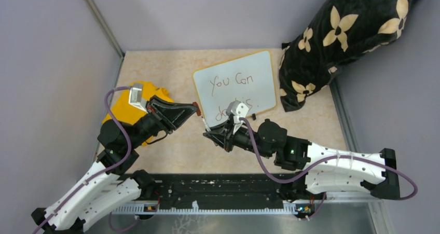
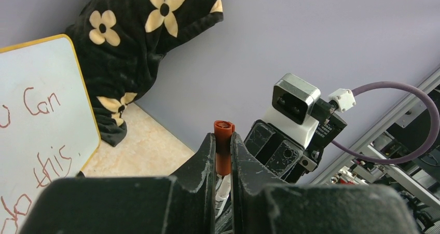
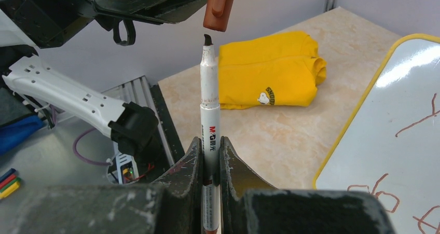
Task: Write a sentence on the whiteboard
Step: Close the whiteboard marker at the center of the board.
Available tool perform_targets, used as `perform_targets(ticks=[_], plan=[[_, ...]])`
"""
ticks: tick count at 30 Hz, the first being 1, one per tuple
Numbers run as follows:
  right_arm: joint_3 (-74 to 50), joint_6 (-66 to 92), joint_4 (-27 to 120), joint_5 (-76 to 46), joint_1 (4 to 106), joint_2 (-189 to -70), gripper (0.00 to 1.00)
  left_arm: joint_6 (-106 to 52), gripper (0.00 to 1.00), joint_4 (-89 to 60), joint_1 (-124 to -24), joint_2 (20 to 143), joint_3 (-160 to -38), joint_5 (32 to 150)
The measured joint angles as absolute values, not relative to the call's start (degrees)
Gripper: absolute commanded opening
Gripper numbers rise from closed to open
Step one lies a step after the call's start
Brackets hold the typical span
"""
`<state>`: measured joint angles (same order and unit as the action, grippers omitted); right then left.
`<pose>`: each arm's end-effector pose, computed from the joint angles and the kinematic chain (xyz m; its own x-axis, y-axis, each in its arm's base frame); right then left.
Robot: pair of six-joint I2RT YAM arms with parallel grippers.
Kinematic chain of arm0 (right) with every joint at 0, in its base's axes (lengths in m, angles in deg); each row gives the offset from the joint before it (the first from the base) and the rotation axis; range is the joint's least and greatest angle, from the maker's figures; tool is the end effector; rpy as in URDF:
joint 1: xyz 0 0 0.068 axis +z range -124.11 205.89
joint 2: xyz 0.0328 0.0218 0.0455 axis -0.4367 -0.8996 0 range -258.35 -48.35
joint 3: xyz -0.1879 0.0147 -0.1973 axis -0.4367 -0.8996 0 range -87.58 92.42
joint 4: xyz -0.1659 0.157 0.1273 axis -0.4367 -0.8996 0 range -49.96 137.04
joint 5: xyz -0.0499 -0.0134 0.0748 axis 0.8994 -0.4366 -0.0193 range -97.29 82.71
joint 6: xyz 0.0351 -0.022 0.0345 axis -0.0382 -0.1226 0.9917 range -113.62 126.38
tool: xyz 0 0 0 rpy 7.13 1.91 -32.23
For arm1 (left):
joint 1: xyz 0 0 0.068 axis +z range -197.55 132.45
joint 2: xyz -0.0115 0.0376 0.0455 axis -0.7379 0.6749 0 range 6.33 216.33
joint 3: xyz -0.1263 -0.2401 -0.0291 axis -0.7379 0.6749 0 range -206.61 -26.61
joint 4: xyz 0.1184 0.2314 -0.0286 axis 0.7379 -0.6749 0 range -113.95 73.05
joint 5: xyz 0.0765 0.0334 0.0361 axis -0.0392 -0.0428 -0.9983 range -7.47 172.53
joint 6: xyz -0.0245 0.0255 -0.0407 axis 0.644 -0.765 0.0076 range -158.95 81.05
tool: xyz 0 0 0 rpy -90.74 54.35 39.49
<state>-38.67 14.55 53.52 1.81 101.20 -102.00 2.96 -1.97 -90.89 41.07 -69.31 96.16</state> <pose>0.0616 0.2131 0.3690 -0.1223 0.0864 -0.9887 -0.9068 0.3952 0.1467 0.0941 -0.1005 0.3997 -0.3399 -0.5717 -0.7468 0.8032 0.2365 -0.5467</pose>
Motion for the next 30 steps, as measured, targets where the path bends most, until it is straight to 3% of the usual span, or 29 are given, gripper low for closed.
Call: perform_targets(ticks=[30], plan=[[-37.8,15.0,53.0,1.6,101.2,-103.3,0.00,3.0,0.00,-2.0,-90.9,40.7,-69.1,96.7]])
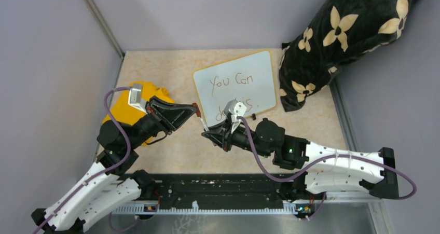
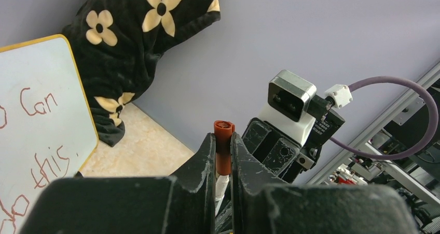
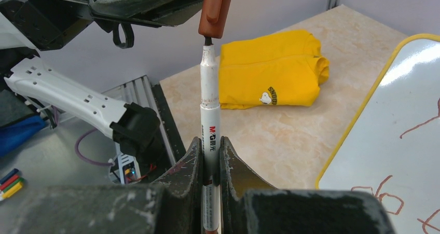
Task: Write a sentence on the whiteboard
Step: Close the whiteboard marker at the center of the board.
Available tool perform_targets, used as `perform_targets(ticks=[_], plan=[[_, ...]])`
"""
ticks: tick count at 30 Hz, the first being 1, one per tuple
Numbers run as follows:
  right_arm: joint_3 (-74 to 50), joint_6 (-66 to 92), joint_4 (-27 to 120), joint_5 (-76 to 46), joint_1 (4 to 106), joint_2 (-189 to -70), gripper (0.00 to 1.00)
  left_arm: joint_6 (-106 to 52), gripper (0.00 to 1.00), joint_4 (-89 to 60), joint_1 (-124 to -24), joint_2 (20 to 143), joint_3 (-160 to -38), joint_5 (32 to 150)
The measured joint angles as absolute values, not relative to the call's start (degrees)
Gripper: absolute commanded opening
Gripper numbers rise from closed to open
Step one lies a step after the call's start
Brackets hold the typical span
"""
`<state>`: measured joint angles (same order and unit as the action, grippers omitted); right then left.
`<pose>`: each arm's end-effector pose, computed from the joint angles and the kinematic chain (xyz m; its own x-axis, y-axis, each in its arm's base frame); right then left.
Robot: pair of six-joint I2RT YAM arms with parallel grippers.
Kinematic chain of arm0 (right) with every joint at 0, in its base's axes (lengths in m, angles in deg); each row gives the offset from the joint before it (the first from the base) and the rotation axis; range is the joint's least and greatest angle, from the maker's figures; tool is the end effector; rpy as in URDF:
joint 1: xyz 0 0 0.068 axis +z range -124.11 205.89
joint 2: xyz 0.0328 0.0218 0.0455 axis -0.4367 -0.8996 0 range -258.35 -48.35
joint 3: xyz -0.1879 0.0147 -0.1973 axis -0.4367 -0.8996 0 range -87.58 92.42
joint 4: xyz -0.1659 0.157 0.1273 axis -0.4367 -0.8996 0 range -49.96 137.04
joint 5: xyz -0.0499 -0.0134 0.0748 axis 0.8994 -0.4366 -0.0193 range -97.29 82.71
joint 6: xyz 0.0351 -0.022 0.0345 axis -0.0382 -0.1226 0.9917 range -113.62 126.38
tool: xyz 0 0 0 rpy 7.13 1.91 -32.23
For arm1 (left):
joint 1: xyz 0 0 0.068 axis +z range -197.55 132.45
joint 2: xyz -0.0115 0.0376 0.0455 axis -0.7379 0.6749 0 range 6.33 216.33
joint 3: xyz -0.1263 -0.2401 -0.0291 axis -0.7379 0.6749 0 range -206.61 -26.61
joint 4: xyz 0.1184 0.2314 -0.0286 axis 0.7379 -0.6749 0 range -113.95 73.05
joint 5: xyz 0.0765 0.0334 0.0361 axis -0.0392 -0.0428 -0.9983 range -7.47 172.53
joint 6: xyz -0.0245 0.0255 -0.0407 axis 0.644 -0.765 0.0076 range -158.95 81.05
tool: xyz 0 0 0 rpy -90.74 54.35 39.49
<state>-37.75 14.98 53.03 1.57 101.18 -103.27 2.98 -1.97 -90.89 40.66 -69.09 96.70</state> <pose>0.0628 0.2180 0.3693 -0.1330 0.0748 -0.9883 -0.9068 0.3933 0.1518 0.0928 -0.0996 0.3992 -0.3414 -0.5685 -0.7485 0.8078 0.2296 -0.5429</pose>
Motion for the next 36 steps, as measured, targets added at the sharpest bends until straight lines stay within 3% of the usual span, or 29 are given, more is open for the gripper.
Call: perform_targets(ticks=[36], plan=[[-37.5,14.5,53.1,2.9,101.2,-103.3,0.00,1.9,0.00,0.3,-90.5,42.8,-68.2,102.3]])
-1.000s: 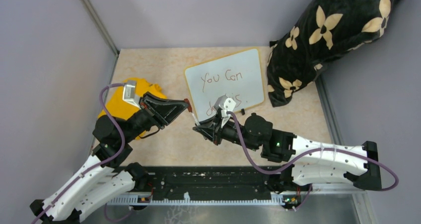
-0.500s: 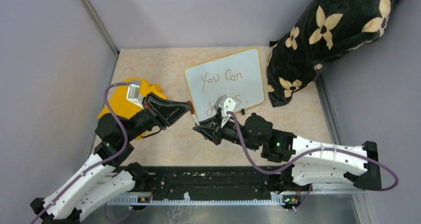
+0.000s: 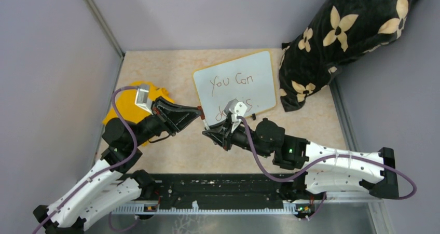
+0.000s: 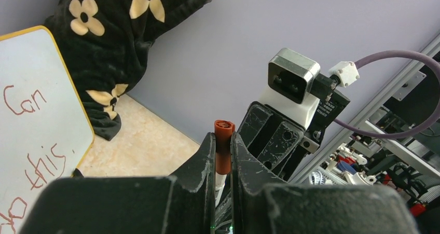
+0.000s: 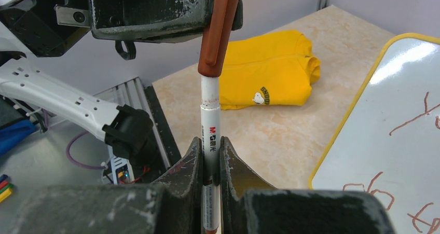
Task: Write a sentence on the whiteboard
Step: Close the whiteboard marker at the center of the board.
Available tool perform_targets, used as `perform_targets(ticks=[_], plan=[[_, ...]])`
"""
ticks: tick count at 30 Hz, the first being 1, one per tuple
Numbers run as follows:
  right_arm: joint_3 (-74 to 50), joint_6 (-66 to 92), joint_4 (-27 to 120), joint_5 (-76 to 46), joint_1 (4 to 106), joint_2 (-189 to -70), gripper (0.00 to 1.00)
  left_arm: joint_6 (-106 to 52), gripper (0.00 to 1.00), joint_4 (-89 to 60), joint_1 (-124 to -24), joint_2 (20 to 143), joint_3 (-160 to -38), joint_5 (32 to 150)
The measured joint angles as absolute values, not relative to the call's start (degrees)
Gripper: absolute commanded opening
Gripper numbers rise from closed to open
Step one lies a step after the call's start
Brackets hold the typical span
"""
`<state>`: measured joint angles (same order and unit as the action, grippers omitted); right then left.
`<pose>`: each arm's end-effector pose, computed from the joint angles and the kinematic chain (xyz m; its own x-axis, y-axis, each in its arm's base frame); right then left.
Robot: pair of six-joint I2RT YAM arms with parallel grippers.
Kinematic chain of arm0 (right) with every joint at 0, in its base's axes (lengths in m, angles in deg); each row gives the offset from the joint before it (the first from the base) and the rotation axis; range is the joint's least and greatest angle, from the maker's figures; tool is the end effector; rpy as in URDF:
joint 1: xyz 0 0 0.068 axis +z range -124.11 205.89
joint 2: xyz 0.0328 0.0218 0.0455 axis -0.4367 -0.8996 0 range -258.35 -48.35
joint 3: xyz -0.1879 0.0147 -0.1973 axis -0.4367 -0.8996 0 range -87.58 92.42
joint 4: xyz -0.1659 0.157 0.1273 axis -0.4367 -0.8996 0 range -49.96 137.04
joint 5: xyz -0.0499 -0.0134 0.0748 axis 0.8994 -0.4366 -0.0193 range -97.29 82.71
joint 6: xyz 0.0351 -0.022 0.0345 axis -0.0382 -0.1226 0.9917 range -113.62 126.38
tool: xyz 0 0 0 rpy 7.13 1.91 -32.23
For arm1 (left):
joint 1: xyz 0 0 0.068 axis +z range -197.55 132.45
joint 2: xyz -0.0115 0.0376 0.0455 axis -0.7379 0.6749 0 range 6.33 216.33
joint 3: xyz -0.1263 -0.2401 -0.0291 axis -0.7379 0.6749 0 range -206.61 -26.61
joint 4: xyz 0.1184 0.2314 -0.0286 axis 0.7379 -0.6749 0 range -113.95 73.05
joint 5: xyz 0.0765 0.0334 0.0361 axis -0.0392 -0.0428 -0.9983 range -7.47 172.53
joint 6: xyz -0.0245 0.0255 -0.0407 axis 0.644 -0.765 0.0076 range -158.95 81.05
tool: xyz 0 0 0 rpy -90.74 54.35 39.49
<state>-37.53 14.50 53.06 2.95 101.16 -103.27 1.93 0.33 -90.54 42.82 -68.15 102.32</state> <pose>0.0636 0.2175 0.3707 -0.1229 0.0789 -0.9893 -0.8981 0.4153 0.1447 0.0985 -0.1084 0.3927 -0.3596 -0.5065 -0.7836 0.8403 0.1894 -0.5080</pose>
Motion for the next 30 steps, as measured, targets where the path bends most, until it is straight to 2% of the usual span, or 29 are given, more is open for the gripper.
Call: perform_targets(ticks=[30], plan=[[-38.1,10.6,55.7,4.9,101.1,-103.6,0.00,-0.5,0.00,7.0,-90.3,44.2,-66.0,103.8]])
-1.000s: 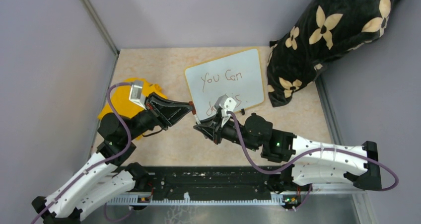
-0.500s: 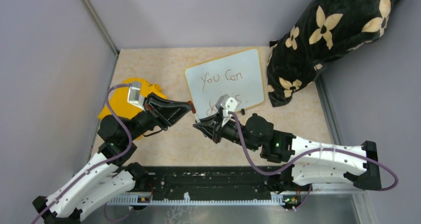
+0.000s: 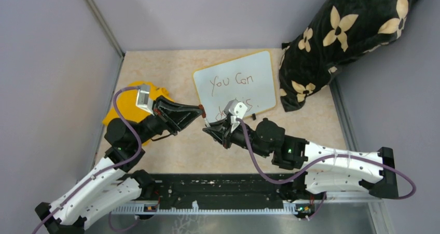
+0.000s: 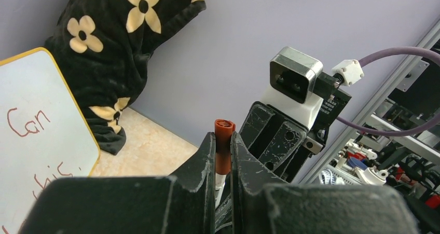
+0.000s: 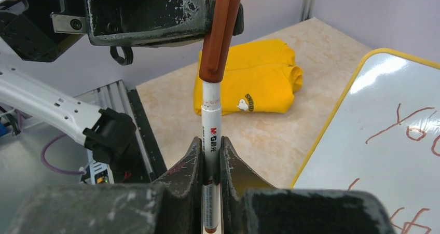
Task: Write a sentence on the whiteboard
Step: Close the whiteboard marker at the center of the board.
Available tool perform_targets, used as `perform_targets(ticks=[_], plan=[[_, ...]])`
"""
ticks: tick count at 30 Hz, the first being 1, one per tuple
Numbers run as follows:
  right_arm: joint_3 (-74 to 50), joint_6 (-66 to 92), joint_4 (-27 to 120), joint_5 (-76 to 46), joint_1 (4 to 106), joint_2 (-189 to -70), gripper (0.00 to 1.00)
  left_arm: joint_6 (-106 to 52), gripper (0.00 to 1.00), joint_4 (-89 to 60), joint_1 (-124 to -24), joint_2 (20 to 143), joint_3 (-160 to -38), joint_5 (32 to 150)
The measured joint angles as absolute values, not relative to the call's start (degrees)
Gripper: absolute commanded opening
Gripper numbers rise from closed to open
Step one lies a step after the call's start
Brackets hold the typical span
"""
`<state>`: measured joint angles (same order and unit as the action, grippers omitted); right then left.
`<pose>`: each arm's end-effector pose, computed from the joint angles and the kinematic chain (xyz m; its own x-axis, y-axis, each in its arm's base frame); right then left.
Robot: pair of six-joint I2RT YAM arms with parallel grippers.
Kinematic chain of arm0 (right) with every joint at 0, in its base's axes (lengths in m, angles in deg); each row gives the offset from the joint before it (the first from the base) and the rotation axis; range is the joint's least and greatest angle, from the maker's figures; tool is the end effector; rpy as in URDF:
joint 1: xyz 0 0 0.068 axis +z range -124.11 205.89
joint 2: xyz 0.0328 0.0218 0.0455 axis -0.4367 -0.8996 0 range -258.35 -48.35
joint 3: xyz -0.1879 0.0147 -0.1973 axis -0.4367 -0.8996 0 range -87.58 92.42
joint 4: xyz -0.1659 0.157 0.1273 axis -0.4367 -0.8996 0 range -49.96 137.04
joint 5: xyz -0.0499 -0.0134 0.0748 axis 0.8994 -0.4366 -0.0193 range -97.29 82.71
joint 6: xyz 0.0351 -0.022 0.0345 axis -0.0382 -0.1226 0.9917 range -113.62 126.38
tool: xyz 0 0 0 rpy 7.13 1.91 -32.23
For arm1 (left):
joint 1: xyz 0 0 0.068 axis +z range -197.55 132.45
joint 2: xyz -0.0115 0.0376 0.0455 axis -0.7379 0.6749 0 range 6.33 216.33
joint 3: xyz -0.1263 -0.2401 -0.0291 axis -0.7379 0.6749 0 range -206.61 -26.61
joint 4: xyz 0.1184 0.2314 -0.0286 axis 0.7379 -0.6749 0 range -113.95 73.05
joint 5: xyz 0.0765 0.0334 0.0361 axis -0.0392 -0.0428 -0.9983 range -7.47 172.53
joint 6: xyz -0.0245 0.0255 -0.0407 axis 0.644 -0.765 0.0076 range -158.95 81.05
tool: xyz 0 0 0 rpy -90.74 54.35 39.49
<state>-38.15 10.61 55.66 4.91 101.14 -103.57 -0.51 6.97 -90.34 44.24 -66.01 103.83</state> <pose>0.0652 0.2185 0.3707 -0.0531 0.0810 -0.9953 -0.8899 0.4484 0.0840 0.1026 -0.1128 0.3881 -0.2964 -0.5148 -0.8045 0.8801 0.1798 -0.4394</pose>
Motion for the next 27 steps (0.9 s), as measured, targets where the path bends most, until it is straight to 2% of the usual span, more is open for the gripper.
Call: perform_targets(ticks=[27], plan=[[-37.3,5.8,57.4,5.0,101.1,-103.6,0.00,-1.7,0.00,8.9,-90.3,45.3,-67.3,104.3]])
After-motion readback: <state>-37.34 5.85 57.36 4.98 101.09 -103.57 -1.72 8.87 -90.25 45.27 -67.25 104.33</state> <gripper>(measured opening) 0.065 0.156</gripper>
